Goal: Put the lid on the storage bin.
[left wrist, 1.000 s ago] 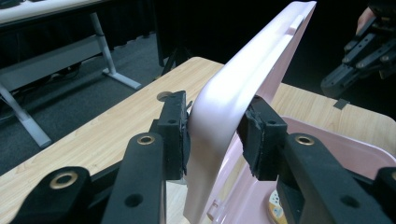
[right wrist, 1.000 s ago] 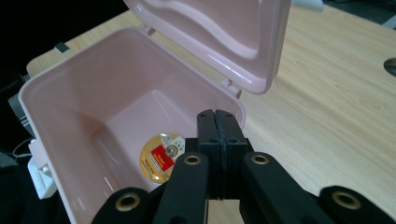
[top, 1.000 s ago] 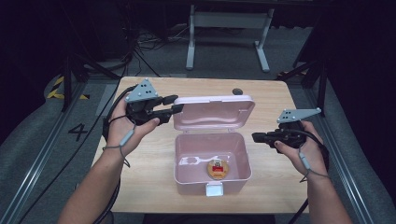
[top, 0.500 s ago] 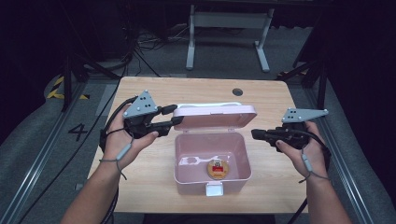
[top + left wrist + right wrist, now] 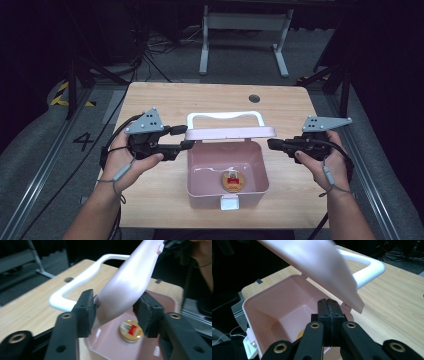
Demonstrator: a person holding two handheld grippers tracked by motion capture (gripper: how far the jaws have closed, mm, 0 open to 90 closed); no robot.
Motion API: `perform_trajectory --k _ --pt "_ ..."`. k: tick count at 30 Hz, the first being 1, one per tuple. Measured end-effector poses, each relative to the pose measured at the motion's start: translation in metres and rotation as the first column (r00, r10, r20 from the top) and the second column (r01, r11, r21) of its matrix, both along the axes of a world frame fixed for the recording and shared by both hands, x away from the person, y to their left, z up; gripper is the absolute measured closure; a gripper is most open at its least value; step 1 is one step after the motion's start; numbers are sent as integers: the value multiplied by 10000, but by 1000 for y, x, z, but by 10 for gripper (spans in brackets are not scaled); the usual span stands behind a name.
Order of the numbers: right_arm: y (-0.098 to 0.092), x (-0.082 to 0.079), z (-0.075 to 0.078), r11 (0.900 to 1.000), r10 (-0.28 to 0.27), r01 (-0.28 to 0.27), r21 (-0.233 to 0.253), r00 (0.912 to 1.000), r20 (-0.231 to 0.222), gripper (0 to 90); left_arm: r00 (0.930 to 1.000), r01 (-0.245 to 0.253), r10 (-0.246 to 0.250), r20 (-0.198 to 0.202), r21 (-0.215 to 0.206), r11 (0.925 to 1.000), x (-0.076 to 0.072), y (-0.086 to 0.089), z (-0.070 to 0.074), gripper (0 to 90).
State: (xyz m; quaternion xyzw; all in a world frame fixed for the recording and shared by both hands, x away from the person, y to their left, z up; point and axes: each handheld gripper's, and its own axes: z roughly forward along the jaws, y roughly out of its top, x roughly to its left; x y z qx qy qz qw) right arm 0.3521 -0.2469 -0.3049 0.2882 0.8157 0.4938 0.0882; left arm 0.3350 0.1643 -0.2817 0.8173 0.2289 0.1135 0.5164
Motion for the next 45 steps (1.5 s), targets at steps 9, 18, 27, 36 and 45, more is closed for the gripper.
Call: perform_trajectory --k 9,18,27,36,45 --pt "0 0 0 10000 32 -32 3 10000 -22 900 9979 26 13 -640 620 9981 0 7 -8 400" --pt "0 -1 1 10000 57 -57 -20 10000 -61 900 9966 -240 302 -771 810 9964 4 19 -10 372" --pt "1 -3 1 9997 212 -215 -113 9995 -246 895 9938 -828 872 -684 648 9945 13 43 -13 347" --pt "0 -5 1 9983 383 -401 -425 9984 -408 895 9876 -1463 1491 -486 566 9876 32 60 -25 326" --pt "1 -7 1 9956 577 -624 -704 9960 -676 896 9758 -2059 2099 -620 651 9764 52 77 -43 315"
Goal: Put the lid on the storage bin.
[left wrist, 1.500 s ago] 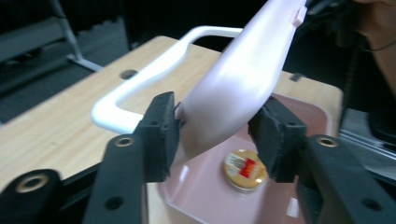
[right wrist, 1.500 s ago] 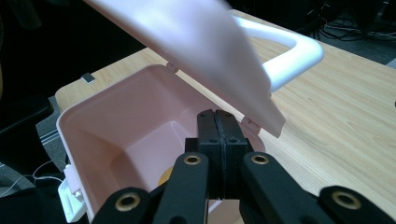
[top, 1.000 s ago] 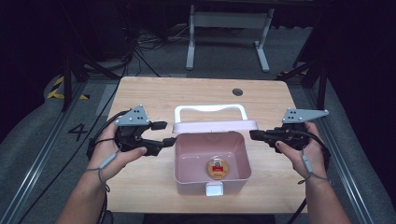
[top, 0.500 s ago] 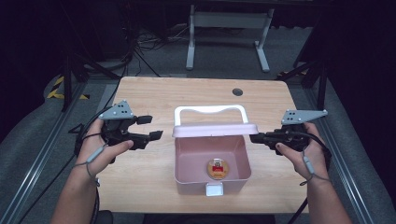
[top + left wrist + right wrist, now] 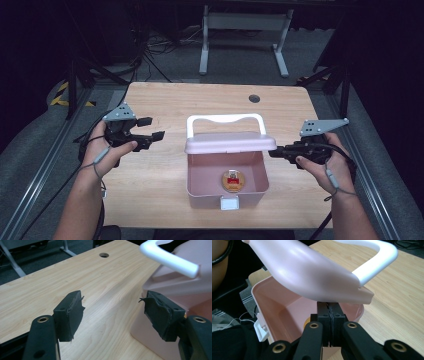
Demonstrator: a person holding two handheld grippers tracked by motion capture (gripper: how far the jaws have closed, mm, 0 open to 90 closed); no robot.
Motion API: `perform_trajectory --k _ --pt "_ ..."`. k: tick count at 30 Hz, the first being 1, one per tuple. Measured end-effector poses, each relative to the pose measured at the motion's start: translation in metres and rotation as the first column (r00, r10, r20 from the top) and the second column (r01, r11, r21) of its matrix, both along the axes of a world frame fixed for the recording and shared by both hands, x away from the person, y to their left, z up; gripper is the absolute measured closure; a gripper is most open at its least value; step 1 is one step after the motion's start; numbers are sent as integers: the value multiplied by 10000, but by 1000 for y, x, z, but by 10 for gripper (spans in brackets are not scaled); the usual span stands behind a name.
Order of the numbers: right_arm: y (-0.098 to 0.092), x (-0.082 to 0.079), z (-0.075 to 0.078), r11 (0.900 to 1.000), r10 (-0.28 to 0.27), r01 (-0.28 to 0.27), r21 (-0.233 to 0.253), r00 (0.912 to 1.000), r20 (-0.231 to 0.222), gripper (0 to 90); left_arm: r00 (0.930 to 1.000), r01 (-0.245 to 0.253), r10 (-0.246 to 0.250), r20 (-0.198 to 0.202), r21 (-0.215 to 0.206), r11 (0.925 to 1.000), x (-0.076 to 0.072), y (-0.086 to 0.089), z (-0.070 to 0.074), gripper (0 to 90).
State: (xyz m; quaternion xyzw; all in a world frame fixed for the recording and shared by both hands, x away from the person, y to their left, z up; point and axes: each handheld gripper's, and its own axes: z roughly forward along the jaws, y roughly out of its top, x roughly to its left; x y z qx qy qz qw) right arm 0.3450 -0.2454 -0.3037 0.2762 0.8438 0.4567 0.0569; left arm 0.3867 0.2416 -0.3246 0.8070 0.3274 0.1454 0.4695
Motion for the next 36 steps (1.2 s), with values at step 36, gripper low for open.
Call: perform_trajectory --k 36 --pt "13 -15 -1 9752 867 -1088 -1930 9890 -1196 896 9856 -919 982 -1376 513 9944 30 27 -45 297"
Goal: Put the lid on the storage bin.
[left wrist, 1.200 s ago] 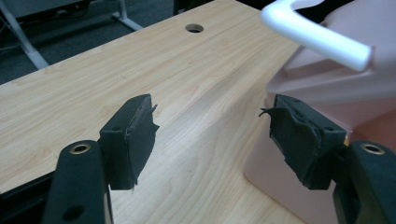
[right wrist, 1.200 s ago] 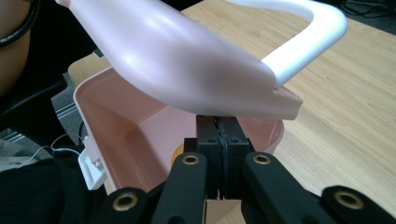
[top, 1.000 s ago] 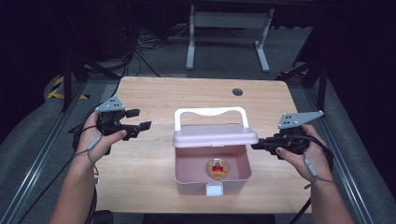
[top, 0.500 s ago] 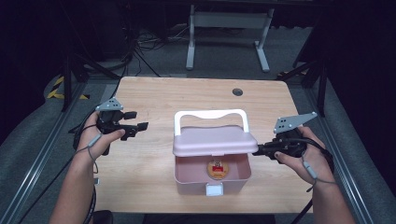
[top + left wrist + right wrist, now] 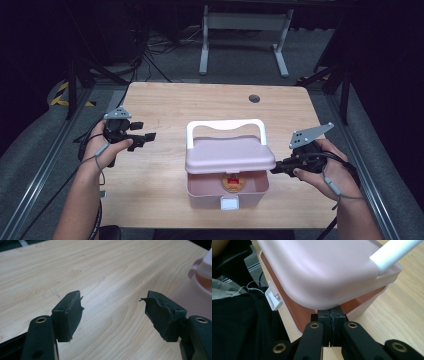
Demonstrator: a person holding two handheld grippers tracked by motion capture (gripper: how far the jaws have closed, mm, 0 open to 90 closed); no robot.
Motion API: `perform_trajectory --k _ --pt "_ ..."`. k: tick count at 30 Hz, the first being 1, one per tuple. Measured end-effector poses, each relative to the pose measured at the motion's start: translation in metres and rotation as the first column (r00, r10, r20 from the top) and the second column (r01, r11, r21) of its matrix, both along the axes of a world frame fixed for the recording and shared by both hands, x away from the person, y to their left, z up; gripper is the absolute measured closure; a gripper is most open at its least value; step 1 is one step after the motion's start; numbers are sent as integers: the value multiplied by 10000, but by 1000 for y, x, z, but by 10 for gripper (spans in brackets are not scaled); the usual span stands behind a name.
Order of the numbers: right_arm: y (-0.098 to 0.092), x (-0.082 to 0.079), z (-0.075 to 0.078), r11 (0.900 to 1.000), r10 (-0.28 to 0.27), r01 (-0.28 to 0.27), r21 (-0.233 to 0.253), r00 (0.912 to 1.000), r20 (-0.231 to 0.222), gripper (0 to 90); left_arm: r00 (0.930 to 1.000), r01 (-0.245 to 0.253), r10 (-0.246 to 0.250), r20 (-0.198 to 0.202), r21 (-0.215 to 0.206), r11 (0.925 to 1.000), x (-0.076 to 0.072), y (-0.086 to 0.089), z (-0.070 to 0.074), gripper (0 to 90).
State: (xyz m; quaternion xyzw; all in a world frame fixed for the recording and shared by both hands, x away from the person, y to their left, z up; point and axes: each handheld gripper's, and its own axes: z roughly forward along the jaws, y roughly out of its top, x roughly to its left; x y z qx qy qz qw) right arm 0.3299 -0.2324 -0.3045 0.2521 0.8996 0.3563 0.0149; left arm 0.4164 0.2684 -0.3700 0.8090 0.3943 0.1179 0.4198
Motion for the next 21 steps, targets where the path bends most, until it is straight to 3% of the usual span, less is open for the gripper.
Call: perform_trajectory --k 12,21 --pt "3 0 -5 9984 271 -293 -492 9987 -442 886 9988 -159 172 -450 301 9994 5 3 -11 290" --pt "4 0 -7 9968 341 -378 -705 9980 -530 888 9986 -123 146 -504 443 9989 8 4 -15 289"
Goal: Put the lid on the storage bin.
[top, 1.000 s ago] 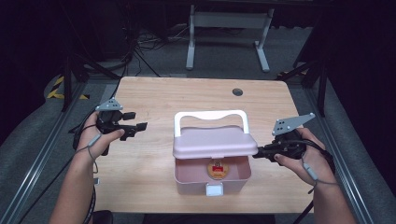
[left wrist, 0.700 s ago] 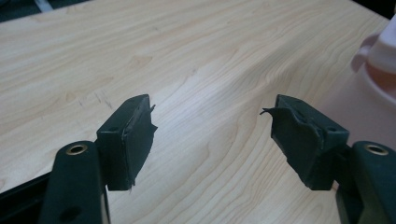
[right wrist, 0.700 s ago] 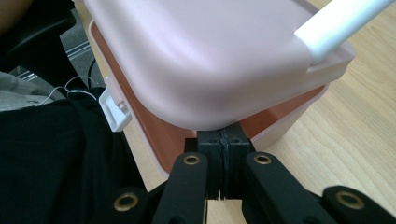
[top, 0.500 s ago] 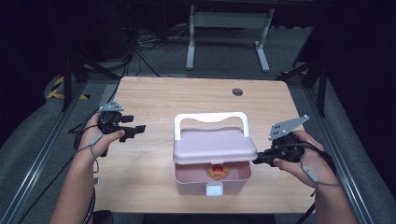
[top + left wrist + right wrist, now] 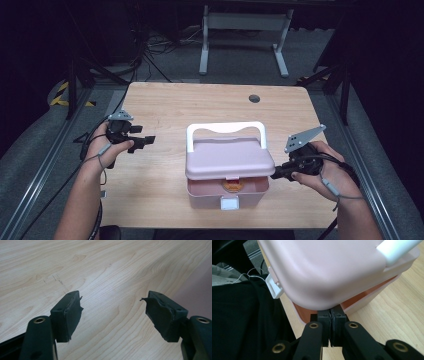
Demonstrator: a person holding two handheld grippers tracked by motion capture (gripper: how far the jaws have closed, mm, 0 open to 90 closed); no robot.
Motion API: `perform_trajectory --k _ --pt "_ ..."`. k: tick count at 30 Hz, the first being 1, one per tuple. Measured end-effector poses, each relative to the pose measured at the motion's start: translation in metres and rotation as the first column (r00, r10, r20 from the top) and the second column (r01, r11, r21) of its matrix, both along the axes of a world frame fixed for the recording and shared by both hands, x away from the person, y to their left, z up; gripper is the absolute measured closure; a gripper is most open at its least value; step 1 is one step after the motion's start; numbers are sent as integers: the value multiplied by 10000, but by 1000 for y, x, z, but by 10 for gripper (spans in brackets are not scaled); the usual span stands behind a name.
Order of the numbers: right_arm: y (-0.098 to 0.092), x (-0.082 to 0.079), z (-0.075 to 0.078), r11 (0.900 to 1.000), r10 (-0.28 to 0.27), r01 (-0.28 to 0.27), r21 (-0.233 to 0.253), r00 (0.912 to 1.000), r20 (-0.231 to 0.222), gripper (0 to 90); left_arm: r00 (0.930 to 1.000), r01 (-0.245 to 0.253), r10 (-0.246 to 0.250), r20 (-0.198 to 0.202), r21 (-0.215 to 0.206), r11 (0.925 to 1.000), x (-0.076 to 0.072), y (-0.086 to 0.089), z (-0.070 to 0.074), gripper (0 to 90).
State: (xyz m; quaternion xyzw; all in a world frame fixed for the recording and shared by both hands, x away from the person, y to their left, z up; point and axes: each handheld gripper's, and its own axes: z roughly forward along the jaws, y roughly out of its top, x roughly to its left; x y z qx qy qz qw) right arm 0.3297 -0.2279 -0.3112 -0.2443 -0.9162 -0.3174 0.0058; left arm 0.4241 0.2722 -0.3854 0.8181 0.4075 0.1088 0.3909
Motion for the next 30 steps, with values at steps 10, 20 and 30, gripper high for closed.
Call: perform_trajectory --k 10,20,30 --pt "2 0 -4 9990 208 -218 -392 9994 -281 885 9996 118 -114 -255 124 9999 2 -1 -5 289" --pt "4 -1 -7 9961 423 -466 -754 9974 -583 888 9993 226 -218 -314 277 9994 3 -2 -8 287" --pt "6 -1 -10 9923 582 -658 -1052 9956 -737 887 9985 335 -318 -444 384 9987 3 -3 -10 286"
